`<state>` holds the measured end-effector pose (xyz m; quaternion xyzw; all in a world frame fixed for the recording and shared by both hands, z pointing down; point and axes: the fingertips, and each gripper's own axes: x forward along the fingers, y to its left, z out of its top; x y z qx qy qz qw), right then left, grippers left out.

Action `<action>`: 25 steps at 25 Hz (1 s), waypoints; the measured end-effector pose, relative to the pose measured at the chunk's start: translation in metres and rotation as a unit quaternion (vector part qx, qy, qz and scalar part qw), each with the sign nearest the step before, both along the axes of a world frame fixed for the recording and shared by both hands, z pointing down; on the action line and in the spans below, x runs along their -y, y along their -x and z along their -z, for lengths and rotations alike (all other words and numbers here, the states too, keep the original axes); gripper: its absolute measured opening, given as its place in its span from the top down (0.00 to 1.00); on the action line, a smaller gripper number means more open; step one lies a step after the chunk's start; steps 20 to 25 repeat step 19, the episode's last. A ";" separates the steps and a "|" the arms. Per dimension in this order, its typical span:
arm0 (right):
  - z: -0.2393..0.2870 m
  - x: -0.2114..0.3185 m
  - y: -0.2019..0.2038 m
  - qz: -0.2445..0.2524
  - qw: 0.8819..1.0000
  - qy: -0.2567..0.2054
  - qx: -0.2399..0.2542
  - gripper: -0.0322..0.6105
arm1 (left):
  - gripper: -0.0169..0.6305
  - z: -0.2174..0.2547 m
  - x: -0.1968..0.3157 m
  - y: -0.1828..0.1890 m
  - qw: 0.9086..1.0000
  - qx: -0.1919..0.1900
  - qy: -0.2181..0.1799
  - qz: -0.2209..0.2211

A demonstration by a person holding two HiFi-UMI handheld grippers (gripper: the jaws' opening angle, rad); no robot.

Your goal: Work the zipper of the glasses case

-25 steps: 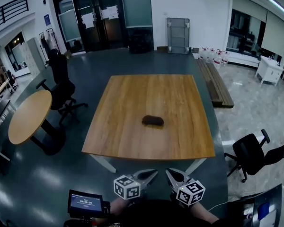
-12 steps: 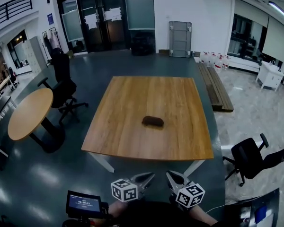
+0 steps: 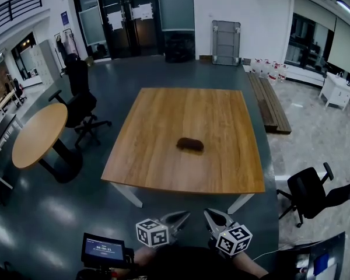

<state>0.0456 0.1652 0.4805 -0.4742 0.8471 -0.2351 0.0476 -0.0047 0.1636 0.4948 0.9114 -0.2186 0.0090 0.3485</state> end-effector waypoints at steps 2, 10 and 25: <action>-0.001 0.000 -0.001 0.001 1.000 0.000 0.000 0.94 | 0.97 -0.001 -0.001 -0.002 1.000 0.002 -0.002 -0.002; -0.008 -0.005 -0.008 -0.006 1.000 0.013 0.002 0.94 | 0.98 -0.009 -0.008 -0.012 1.000 0.010 0.009 -0.016; -0.012 -0.005 -0.011 -0.011 1.000 0.021 0.002 0.94 | 0.97 -0.015 -0.009 -0.015 0.999 0.010 0.024 -0.020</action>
